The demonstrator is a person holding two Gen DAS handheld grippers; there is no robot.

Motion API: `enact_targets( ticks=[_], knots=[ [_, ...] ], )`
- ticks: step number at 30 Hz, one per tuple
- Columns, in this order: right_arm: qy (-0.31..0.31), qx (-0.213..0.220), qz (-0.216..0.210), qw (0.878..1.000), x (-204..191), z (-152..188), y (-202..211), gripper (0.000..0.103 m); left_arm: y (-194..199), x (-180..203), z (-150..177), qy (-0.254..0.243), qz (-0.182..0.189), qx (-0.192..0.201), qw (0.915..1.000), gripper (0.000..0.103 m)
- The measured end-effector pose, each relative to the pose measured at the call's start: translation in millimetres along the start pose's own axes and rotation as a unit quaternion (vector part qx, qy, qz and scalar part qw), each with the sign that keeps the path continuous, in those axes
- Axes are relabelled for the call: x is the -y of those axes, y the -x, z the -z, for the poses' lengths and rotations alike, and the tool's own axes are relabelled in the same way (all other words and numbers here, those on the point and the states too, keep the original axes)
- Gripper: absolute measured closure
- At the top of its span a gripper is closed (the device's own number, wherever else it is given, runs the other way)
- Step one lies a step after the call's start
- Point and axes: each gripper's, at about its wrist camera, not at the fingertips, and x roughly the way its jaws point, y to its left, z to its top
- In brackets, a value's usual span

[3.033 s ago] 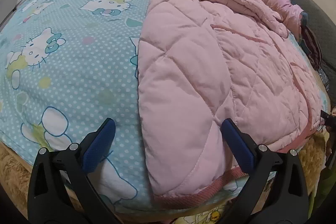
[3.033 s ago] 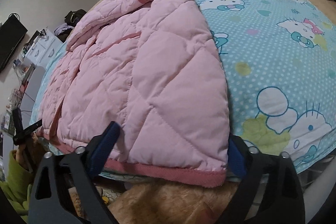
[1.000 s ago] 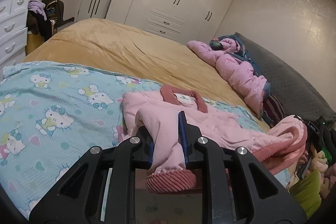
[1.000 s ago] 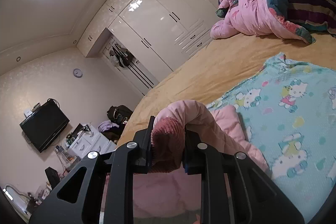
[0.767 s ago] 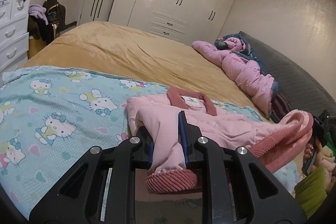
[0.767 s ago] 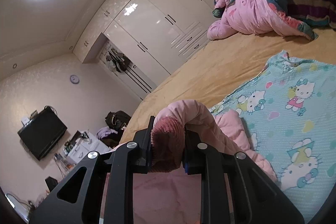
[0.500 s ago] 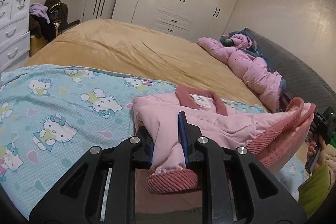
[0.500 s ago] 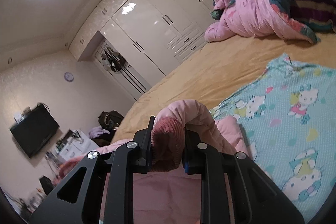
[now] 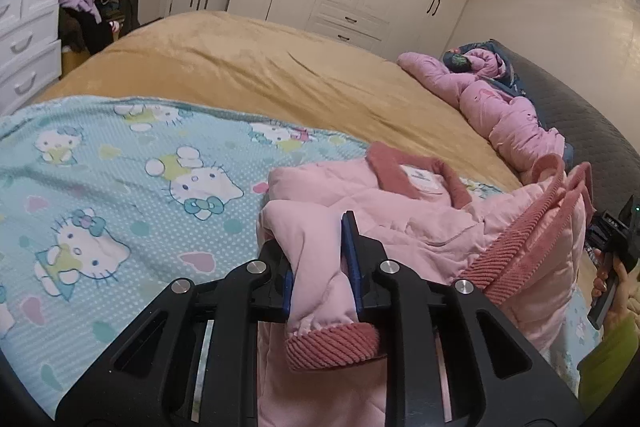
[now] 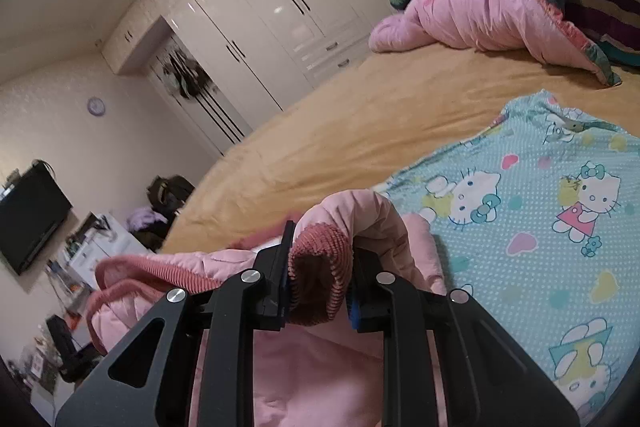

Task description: Fold large clothes

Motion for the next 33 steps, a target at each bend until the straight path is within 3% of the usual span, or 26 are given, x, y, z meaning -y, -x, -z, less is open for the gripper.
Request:
enact_targets(
  ticks=[8, 16, 17, 20, 23, 24, 28, 29, 31, 33],
  knots=[
    [-0.010, -0.040, 0.019, 0.999, 24, 16, -41, 0.081, -26, -8, 13, 0.012, 0.002, -0.011, 0.9999, 0.087],
    [-0.036, -0.039, -0.003, 0.999, 25, 14, -35, 0.072, -13, -6, 10, 0.029, 0.012, -0.004, 0.9995, 0.081],
    [-0.044, -0.039, -0.015, 0.998, 26, 13, -33, 0.067, -11, -6, 9, 0.032, 0.016, -0.003, 0.9993, 0.080],
    [-0.074, -0.036, -0.062, 0.995, 28, 11, -28, 0.010, -6, -7, 6, 0.048, 0.035, -0.001, 0.9982, 0.073],
    [-0.061, -0.034, -0.063, 0.996, 20, 8, -23, 0.008, -1, -6, 2, 0.058, 0.052, 0.001, 0.9970, 0.066],
    [-0.046, -0.034, -0.057, 0.997, 16, 6, -21, 0.008, 0, -5, 1, 0.060, 0.057, 0.000, 0.9966, 0.063],
    [0.022, -0.031, -0.003, 0.999, 1, 4, -16, 0.006, 12, 1, -3, 0.065, 0.087, 0.009, 0.9940, 0.031],
    [0.040, -0.035, 0.017, 0.998, -1, 5, -17, 0.005, 16, 5, -5, 0.060, 0.087, 0.012, 0.9943, 0.029],
    [0.073, -0.045, 0.062, 0.994, -3, 8, -22, 0.005, 27, 13, -9, 0.038, 0.073, 0.024, 0.9963, 0.014],
    [0.097, -0.059, 0.095, 0.989, -2, 13, -28, 0.005, 40, 18, -12, 0.027, 0.071, 0.042, 0.9963, 0.009]
  ],
)
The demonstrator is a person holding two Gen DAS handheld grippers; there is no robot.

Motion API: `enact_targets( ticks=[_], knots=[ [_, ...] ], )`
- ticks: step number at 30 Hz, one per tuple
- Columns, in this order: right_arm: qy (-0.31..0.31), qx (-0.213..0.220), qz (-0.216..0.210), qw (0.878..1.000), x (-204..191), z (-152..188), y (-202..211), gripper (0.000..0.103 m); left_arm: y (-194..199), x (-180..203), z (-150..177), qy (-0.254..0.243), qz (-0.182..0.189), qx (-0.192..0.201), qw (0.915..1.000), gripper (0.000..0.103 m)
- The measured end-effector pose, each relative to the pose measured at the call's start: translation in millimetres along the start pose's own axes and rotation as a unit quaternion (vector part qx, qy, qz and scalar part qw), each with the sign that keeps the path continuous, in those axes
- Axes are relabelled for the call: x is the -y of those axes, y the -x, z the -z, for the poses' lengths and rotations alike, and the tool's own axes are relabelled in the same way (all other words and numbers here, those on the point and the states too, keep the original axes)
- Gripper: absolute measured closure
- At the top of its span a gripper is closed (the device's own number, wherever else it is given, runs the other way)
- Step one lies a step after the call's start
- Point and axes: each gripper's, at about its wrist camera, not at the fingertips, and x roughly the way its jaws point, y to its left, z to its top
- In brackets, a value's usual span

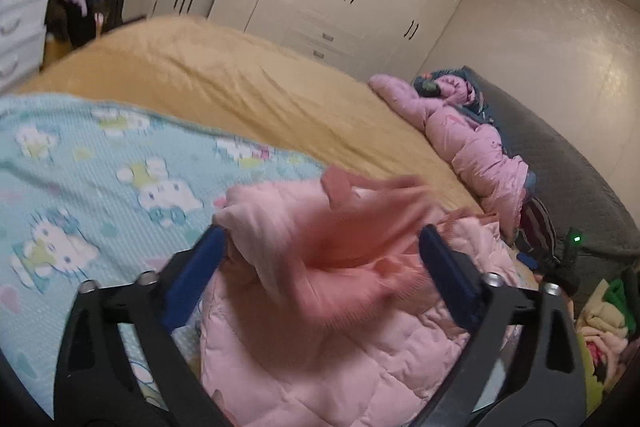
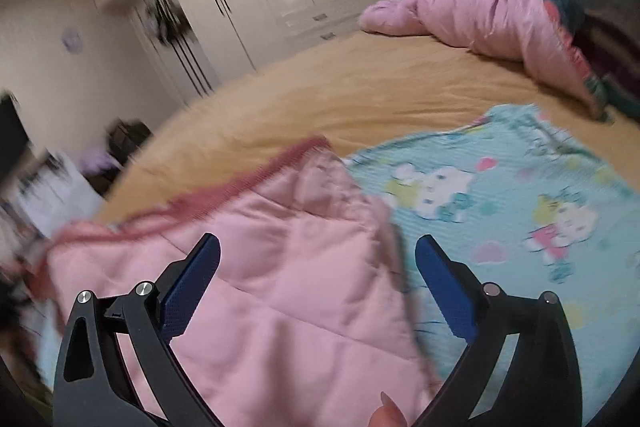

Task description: Fold large clothes

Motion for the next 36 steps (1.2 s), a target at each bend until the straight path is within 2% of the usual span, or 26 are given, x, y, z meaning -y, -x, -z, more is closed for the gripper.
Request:
enact_targets(
  ticks=[2, 5, 7, 8, 11, 12, 15, 16, 17, 18, 19, 20, 22, 23, 26, 29, 32, 34, 36],
  knots=[
    [0.013, -0.015, 0.011, 1.000, 0, 5, -7, 0.005, 9, 4, -4, -0.016, -0.009, 0.011, 0.9998, 0.009],
    [0.017, -0.030, 0.016, 0.999, 5, 9, -15, 0.005, 9, 1, -2, -0.060, -0.069, 0.013, 0.9957, 0.009],
    [0.022, -0.042, 0.022, 0.999, 9, 12, -22, 0.005, -13, -14, 9, -0.083, -0.139, -0.025, 0.9864, 0.009],
    [0.023, -0.046, 0.025, 0.998, 10, 15, -25, 0.005, -20, -23, 14, -0.077, -0.148, -0.040, 0.9852, 0.009],
    [0.012, -0.059, 0.022, 0.998, 20, 19, -32, 0.005, -53, -49, 34, -0.031, -0.105, -0.112, 0.9877, 0.009],
    [0.005, -0.061, 0.015, 0.998, 23, 21, -34, 0.005, -59, -50, 38, -0.029, -0.100, -0.121, 0.9872, 0.009],
    [-0.011, -0.057, -0.006, 0.998, 28, 24, -37, 0.005, -66, -46, 45, -0.048, -0.097, -0.120, 0.9869, 0.009],
    [-0.013, -0.057, -0.011, 0.998, 29, 24, -37, 0.005, -65, -42, 46, -0.053, -0.096, -0.112, 0.9877, 0.013],
    [-0.014, -0.058, -0.015, 0.998, 29, 25, -39, 0.008, -64, -39, 47, -0.058, -0.092, -0.104, 0.9886, 0.021],
    [-0.012, -0.059, -0.020, 0.998, 28, 25, -39, 0.023, -65, -36, 47, -0.062, -0.088, -0.101, 0.9891, 0.049],
    [-0.008, -0.063, -0.032, 0.997, 26, 25, -41, 0.032, -64, -35, 48, -0.065, -0.078, -0.099, 0.9899, 0.067],
    [-0.001, -0.066, -0.042, 0.997, 22, 26, -42, 0.047, -64, -29, 49, -0.077, -0.080, -0.096, 0.9891, 0.070],
    [0.025, -0.063, -0.031, 0.997, 13, 26, -40, 0.061, -65, -20, 51, -0.101, -0.085, -0.092, 0.9869, 0.084],
    [0.034, -0.060, -0.036, 0.997, 8, 26, -36, 0.071, -60, -17, 49, -0.105, -0.083, -0.082, 0.9876, 0.086],
    [0.041, -0.038, -0.040, 0.998, 0, 20, -16, 0.081, -41, -17, 34, -0.084, -0.061, -0.044, 0.9936, 0.091],
    [0.031, 0.010, -0.066, 0.997, 0, 8, 16, 0.084, -17, -3, 17, -0.090, -0.045, 0.000, 0.9949, 0.094],
    [-0.006, 0.056, -0.101, 0.993, 4, -9, 41, 0.085, -5, 15, -1, -0.107, -0.039, 0.029, 0.9930, 0.095],
    [-0.027, 0.081, -0.110, 0.990, 5, -20, 47, 0.085, -7, 22, -12, -0.114, -0.047, 0.033, 0.9917, 0.095],
    [-0.035, 0.095, -0.100, 0.990, 3, -31, 45, 0.085, -20, 21, -28, -0.103, -0.053, 0.032, 0.9928, 0.095]
  ],
)
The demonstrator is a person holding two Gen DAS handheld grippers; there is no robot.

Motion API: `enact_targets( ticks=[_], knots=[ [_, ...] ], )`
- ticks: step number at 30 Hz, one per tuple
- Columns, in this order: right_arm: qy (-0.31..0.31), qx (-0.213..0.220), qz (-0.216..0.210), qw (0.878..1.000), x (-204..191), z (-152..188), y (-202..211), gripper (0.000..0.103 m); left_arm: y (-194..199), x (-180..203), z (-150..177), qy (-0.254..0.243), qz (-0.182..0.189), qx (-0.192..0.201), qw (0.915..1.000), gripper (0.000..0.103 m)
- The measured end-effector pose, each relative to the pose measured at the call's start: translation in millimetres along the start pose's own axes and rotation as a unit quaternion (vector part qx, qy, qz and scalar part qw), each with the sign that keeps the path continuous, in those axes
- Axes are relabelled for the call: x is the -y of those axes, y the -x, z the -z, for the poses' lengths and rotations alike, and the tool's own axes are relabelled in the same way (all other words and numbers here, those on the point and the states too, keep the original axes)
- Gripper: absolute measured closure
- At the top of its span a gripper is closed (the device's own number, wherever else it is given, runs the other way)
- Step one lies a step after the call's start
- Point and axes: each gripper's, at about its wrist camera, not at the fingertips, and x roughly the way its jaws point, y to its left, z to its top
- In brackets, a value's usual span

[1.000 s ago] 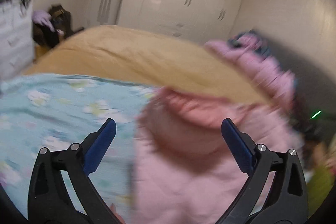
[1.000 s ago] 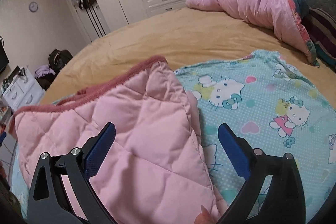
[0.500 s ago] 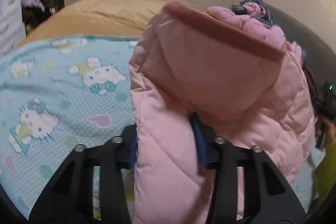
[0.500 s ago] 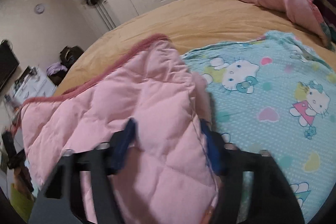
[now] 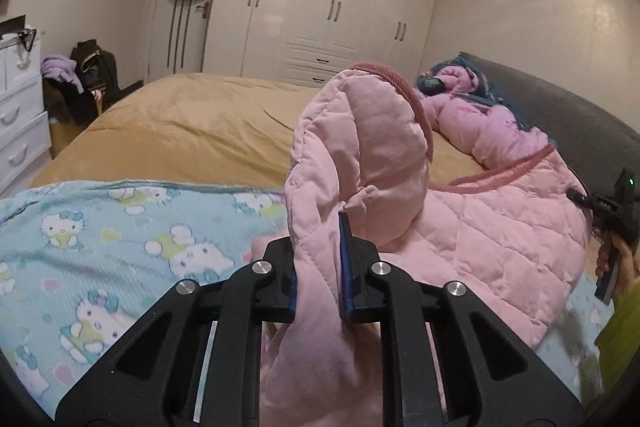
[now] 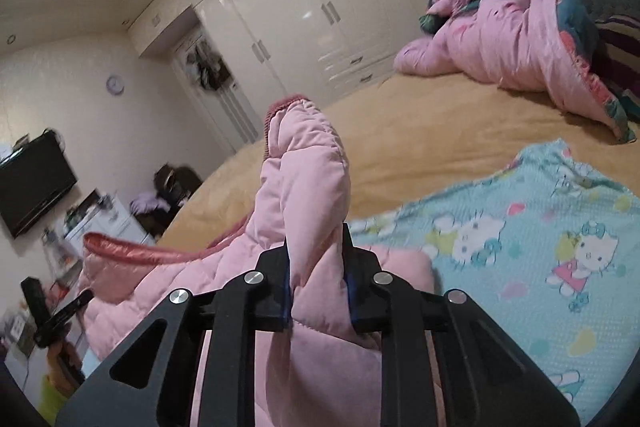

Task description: Fold large clothes

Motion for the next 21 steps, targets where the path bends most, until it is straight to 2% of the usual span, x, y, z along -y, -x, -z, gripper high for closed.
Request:
enact_targets(
  ticks=[4, 8, 13, 16, 18, 21],
  knots=[
    [-0.036, 0.002, 0.025, 0.999, 15, -16, -34, 0.085, -41, -7, -17, 0.009, -0.026, -0.023, 0.9994, 0.095],
    [-0.054, -0.022, 0.054, 0.997, 33, -17, -78, 0.085, -87, -10, -17, 0.012, -0.058, -0.061, 0.9964, 0.095],
    [-0.064, -0.077, 0.113, 0.988, 61, 3, -128, 0.084, -127, -29, 9, 0.030, -0.088, -0.114, 0.9891, 0.094],
    [-0.079, -0.127, 0.146, 0.978, 80, 25, -154, 0.078, -142, -36, 30, 0.036, -0.095, -0.141, 0.9848, 0.093],
    [-0.086, -0.149, 0.154, 0.973, 90, 40, -165, 0.070, -146, -39, 43, 0.033, -0.098, -0.144, 0.9841, 0.092],
    [-0.079, -0.154, 0.160, 0.972, 92, 48, -168, 0.065, -147, -39, 50, 0.030, -0.103, -0.140, 0.9844, 0.091]
  ],
)
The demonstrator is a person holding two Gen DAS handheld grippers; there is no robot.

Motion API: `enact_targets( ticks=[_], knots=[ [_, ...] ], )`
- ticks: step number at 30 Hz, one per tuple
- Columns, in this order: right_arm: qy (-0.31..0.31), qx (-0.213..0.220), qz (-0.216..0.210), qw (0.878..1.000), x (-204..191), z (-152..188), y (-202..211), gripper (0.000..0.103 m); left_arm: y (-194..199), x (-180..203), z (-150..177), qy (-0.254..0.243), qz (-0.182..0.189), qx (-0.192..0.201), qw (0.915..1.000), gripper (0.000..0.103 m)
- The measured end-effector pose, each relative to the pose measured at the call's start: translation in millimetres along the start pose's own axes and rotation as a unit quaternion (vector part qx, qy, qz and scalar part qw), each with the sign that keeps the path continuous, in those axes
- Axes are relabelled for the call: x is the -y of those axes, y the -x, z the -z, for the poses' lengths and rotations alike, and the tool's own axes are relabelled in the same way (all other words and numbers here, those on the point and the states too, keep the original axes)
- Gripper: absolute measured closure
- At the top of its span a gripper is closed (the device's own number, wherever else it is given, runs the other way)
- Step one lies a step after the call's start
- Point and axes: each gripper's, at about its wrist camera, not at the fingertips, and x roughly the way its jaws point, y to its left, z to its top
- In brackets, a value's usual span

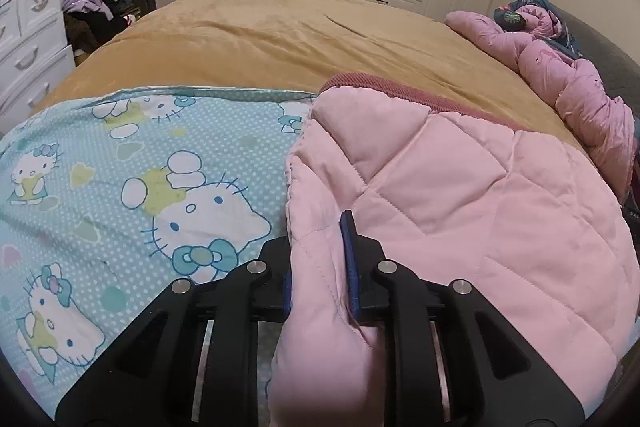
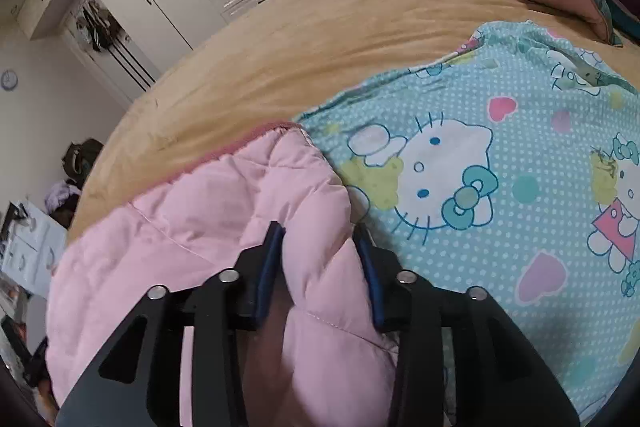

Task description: Fold large clothes

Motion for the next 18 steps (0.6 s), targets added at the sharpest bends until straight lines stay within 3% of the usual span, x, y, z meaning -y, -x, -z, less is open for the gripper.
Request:
enact_targets(
  ticks=[11, 14, 18],
  knots=[
    [0.009, -0.002, 0.027, 1.000, -4, 3, -5, 0.056, -3, 3, 0, -0.001, -0.007, -0.001, 1.0000, 0.089],
    [-0.005, -0.002, 0.025, 1.000, 2, 4, 1, 0.048, -4, 4, 0, -0.003, -0.010, -0.004, 0.9999, 0.088],
    [-0.032, 0.001, 0.020, 0.999, 12, 7, 15, 0.021, -1, 6, 0, -0.008, -0.016, -0.006, 0.9998, 0.085]
  ],
)
